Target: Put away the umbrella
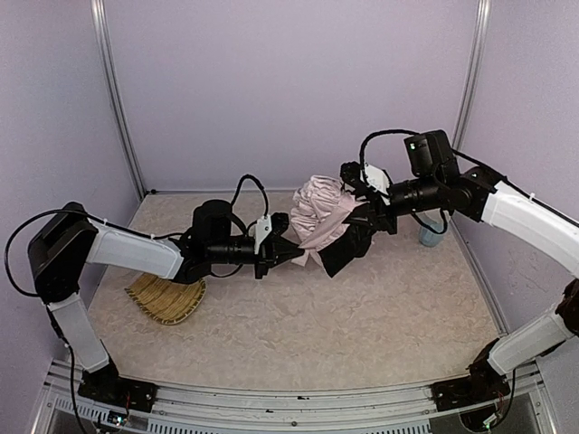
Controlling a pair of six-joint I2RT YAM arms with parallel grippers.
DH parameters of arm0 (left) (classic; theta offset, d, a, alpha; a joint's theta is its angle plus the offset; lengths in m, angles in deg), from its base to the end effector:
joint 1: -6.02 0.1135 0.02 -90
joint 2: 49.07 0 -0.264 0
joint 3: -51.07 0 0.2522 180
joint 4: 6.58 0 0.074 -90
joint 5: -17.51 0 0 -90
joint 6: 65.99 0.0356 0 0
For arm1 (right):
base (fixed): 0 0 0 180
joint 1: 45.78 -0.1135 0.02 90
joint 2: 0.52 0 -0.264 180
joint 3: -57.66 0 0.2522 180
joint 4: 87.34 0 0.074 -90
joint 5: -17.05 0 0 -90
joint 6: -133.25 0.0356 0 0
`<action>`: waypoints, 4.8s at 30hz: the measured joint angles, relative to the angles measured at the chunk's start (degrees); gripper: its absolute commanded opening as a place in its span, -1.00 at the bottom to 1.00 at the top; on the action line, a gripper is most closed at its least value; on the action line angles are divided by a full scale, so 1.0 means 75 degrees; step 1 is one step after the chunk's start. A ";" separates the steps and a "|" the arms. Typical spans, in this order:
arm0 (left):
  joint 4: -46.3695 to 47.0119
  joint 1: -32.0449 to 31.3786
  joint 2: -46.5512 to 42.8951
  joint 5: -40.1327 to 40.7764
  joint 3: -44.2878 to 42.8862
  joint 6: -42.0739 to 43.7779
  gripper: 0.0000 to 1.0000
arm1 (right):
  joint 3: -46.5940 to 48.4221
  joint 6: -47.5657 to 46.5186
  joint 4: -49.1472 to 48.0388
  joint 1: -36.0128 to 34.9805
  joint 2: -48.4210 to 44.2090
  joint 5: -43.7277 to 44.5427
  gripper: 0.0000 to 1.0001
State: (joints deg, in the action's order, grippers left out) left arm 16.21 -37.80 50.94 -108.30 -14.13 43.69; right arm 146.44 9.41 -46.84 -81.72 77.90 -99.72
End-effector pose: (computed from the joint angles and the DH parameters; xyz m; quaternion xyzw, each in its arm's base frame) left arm 0.2551 -0.2737 0.2081 0.5537 0.5271 -0.3589 0.5355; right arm 0.2388 0.1929 0.3644 -0.5770 0.6255 0.2095 0.4816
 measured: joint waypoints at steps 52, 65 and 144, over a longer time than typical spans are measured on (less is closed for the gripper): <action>-0.1539 0.0160 0.2553 0.1055 -0.1405 0.2975 -0.19 | -0.2314 -0.0087 -0.1475 -0.3107 0.3179 0.1886 -1.00; 0.1306 0.1090 -0.1014 0.2748 0.1309 0.0399 0.12 | -0.1737 0.0356 -0.0772 -0.2605 0.3573 0.0723 -1.00; -0.7994 -0.0647 0.3144 -0.0889 -0.3937 0.1818 -1.00 | -0.5374 0.0227 -0.4095 -0.2940 0.0918 0.3990 0.22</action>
State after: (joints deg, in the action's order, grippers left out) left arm -43.74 -42.65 74.53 -114.97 -43.66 57.33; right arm 106.14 11.11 -77.54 -103.77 84.78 -69.80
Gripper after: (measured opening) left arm 0.225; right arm 0.783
